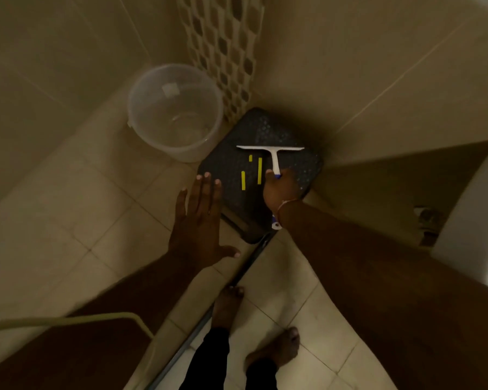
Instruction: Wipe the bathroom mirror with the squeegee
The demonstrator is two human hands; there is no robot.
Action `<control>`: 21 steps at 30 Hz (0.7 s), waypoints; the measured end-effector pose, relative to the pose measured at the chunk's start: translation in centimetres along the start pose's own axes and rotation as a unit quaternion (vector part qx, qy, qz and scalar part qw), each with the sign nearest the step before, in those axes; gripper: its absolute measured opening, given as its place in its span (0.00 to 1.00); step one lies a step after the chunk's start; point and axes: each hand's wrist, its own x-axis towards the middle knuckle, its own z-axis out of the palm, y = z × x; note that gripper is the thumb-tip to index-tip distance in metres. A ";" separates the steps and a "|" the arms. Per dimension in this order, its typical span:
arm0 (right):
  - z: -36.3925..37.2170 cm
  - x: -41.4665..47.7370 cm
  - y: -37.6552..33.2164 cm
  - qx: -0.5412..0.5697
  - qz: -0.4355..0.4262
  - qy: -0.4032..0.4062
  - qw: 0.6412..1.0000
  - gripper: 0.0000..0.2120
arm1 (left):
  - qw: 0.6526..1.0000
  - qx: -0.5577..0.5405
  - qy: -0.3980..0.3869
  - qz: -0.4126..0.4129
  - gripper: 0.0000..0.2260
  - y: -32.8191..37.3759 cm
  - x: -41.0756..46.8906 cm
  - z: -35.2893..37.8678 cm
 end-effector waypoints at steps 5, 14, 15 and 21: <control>0.8 1.7 1.1 -0.052 -0.025 0.015 0.998 0.24 | 1.000 -0.018 -0.009 -0.005 0.80 -0.4 -0.1 2.3; 0.1 3.5 0.7 -0.127 -0.065 0.007 0.990 0.21 | 1.000 -0.025 -0.008 0.002 0.80 -0.2 1.6 1.8; 0.1 3.3 0.7 -0.136 -0.060 0.008 0.989 0.23 | 1.000 -0.021 -0.012 0.003 0.80 -0.2 1.7 1.6; -2.1 1.5 2.4 -0.116 -0.045 0.009 0.992 0.27 | 1.000 -0.020 0.001 0.006 0.81 0.4 1.3 1.7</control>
